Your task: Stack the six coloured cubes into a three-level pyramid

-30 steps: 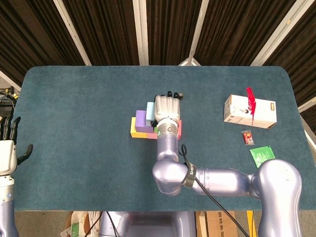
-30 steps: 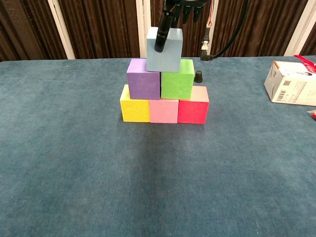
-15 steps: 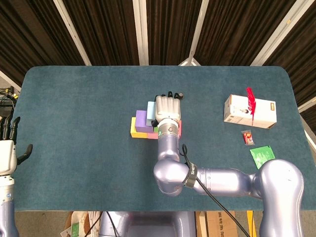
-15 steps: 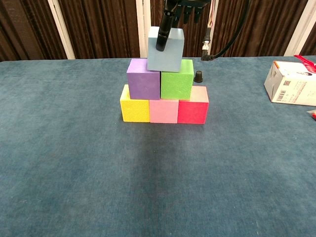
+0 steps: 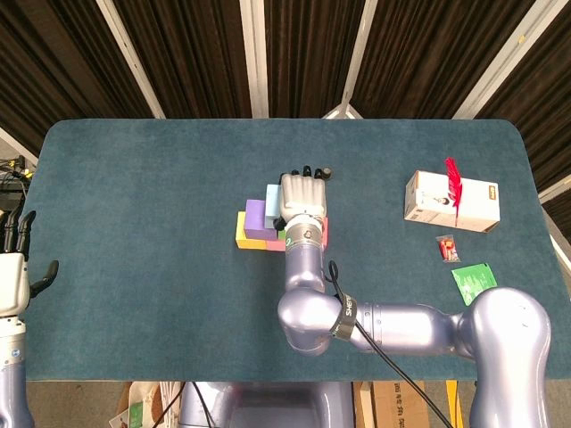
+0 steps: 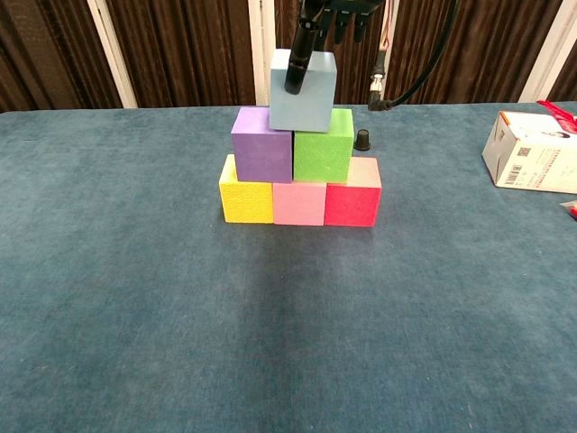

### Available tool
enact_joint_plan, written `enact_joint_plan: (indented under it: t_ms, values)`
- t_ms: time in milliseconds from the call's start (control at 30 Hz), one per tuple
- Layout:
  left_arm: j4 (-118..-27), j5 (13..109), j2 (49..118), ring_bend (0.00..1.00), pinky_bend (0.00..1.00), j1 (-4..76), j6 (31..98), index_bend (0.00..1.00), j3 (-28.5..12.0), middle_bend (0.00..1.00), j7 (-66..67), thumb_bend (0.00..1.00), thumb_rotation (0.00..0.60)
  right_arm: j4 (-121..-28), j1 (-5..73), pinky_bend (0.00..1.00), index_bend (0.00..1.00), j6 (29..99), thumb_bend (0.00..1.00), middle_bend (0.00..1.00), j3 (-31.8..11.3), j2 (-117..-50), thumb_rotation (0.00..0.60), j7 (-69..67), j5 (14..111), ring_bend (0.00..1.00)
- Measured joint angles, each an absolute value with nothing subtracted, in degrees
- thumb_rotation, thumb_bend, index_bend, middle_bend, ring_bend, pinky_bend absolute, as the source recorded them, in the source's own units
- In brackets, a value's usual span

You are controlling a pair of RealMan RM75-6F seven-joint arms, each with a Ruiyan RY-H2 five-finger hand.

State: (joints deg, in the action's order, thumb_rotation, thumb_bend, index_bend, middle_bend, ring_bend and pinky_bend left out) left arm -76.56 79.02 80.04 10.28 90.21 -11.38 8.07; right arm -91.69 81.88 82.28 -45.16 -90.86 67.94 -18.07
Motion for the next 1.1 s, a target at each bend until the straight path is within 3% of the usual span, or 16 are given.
enact_joint_plan:
  t_ms: [1100]
  values:
    - [-76.46,78.66,80.11,0.0,0.0,10.32,90.15,0.05,-11.62,0.0,8.24,0.36,0.6,-93.69,82.22,0.0,0.24,82.87,0.35,0.18,-45.35,-89.9,0.6,68.42,-19.47,0.0]
